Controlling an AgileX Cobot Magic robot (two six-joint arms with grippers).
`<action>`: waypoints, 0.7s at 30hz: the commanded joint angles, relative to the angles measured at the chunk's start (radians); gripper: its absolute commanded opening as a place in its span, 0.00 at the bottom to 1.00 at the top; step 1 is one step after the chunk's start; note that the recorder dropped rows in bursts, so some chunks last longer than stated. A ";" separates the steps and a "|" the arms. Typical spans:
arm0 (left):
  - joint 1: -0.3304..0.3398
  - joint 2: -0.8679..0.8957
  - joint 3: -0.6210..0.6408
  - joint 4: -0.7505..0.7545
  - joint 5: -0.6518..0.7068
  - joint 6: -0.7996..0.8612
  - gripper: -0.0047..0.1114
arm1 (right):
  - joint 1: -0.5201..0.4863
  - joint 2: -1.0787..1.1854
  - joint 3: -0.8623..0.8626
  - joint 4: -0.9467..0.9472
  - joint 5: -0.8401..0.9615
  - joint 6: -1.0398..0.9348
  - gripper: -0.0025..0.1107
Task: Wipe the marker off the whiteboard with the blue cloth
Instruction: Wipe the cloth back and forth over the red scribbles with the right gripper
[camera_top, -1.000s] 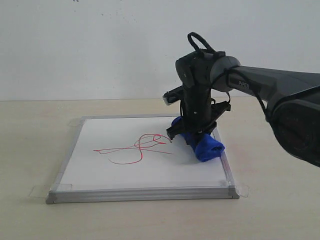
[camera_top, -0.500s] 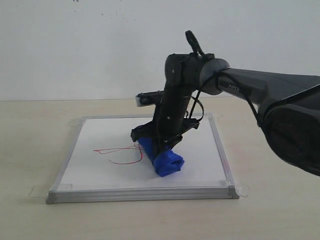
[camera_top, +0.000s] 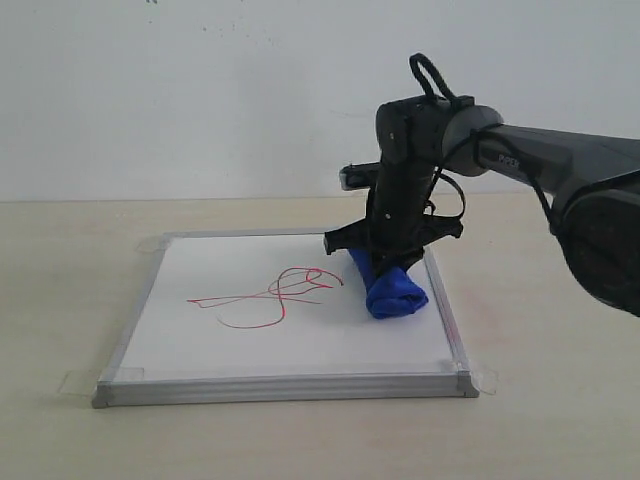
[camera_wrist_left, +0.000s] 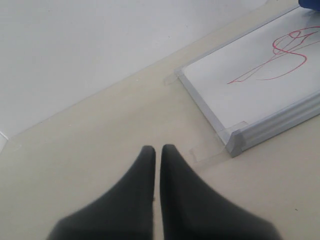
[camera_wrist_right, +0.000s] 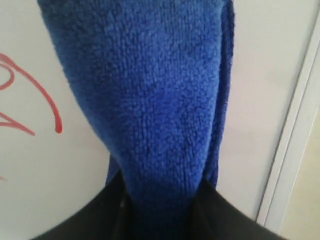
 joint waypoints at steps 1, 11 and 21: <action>0.002 -0.003 0.003 0.000 -0.002 0.005 0.07 | 0.041 0.010 0.006 0.147 -0.101 -0.064 0.02; 0.002 -0.003 0.003 0.000 -0.002 0.005 0.07 | 0.120 0.019 0.006 0.136 -0.108 -0.173 0.02; 0.002 -0.003 0.003 0.000 -0.002 0.005 0.07 | 0.034 0.019 0.006 -0.083 -0.111 0.072 0.02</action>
